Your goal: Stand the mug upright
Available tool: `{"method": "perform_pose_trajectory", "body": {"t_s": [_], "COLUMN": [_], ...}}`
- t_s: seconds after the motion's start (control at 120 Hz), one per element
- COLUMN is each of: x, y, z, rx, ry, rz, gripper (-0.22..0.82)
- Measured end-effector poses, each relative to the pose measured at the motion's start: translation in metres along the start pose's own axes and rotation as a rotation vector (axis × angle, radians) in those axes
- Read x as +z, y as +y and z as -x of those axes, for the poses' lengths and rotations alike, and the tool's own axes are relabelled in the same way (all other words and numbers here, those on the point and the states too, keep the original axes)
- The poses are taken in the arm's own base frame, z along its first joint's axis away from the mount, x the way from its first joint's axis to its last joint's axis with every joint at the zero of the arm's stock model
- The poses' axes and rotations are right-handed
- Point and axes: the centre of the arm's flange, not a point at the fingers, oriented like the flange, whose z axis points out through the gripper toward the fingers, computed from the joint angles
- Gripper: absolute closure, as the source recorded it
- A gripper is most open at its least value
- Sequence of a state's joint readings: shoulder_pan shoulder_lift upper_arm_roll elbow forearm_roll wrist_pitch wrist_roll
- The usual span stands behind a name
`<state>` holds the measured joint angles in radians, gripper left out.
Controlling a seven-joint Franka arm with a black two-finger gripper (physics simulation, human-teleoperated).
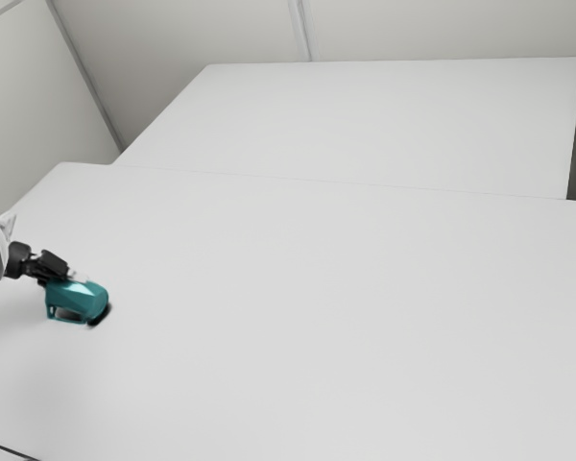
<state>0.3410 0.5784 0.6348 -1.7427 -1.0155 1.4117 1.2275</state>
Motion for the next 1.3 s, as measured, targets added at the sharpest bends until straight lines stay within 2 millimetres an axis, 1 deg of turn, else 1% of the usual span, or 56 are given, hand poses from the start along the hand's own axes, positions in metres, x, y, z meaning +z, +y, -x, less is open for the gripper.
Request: {"method": "perform_pose_trajectory", "body": {"t_s": [0.192, 0.267, 0.325, 0.367, 0.433, 0.517, 0.592, 0.633, 0.683, 0.75, 0.825, 0.892, 0.975, 1.067, 1.117, 1.142, 1.167, 1.242, 1.3], "x": [0.009, 0.016, 0.025, 0.031, 0.046, 0.065, 0.086, 0.101, 0.12, 0.139, 0.166, 0.194, 0.233, 0.273, 0.29, 0.293, 0.292, 0.277, 0.272], "y": [0.028, 0.044, 0.061, 0.078, 0.112, 0.161, 0.204, 0.226, 0.246, 0.27, 0.293, 0.31, 0.325, 0.342, 0.342, 0.339, 0.334, 0.314, 0.306], "z": [-0.023, -0.035, -0.049, -0.061, -0.081, -0.102, -0.114, -0.117, -0.109, -0.098, -0.085, -0.078, -0.07, -0.069, -0.071, -0.072, -0.075, -0.082, -0.085], "rx": [0.057, 0.087, 0.121, 0.154, 0.216, 0.307, 0.393, 0.442, 0.491, 0.569, 0.669, 0.754, 0.84, 0.916, 0.928, 0.923, 0.911, 0.85, 0.816], "ry": [-0.002, -0.011, -0.023, -0.034, -0.063, -0.132, -0.217, -0.275, -0.351, -0.455, -0.578, -0.666, -0.73, -0.74, -0.735, -0.726, -0.712, -0.661, -0.629], "rz": [0.017, 0.025, 0.028, 0.025, 0.009, -0.053, -0.138, -0.197, -0.275, -0.395, -0.535, -0.643, -0.735, -0.796, -0.814, -0.822, -0.833, -0.862, -0.876], "gripper": [0.77, 0.78, 0.78, 0.78, 0.78, 0.78, 0.78, 0.78, 0.78, 0.78, 0.78, 0.78, 0.77, 0.77, 0.77, 0.77, 0.77, 0.78, 0.78]}}
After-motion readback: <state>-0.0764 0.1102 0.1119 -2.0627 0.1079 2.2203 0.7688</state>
